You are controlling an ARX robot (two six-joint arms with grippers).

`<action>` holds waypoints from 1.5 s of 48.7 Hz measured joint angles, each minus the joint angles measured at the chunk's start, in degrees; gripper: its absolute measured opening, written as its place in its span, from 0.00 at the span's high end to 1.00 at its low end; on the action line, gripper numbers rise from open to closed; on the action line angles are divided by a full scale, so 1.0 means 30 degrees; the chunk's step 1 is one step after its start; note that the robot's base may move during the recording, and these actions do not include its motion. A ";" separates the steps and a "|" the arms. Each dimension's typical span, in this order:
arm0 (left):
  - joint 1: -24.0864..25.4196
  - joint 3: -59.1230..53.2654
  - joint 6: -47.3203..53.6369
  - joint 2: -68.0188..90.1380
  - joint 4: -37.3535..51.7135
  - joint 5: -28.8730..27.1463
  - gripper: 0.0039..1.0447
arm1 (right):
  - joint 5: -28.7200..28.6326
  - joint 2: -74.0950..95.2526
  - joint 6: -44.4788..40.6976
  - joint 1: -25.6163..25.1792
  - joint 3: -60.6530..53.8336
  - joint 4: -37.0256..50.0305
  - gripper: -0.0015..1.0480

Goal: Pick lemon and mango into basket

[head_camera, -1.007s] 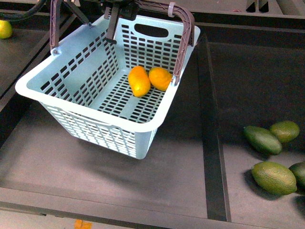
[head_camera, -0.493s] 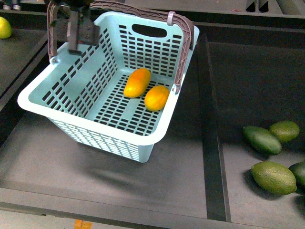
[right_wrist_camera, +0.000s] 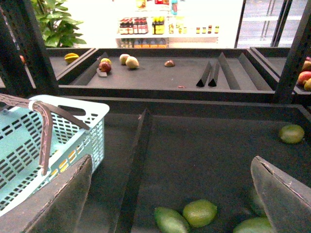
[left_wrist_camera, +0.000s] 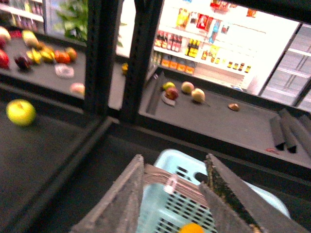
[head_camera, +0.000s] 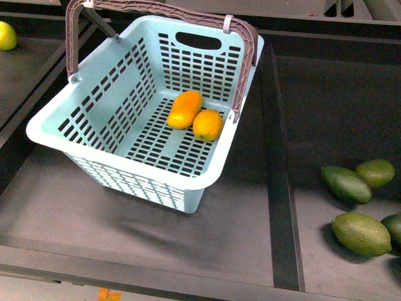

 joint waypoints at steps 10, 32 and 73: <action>0.1464 -0.4954 0.3104 -0.3861 0.0284 0.1661 0.97 | 0.0007 0.0000 0.0000 0.0000 0.0007 0.0000 0.08; 0.4065 -0.9326 0.3330 -1.0244 -0.1690 0.4306 0.97 | 0.0007 0.0000 0.0000 0.0000 0.0000 0.0000 0.08; 0.4320 -1.0426 0.3373 -2.4494 -1.4309 0.4481 0.97 | 0.0007 0.0000 0.0000 0.0000 0.0000 0.0000 0.08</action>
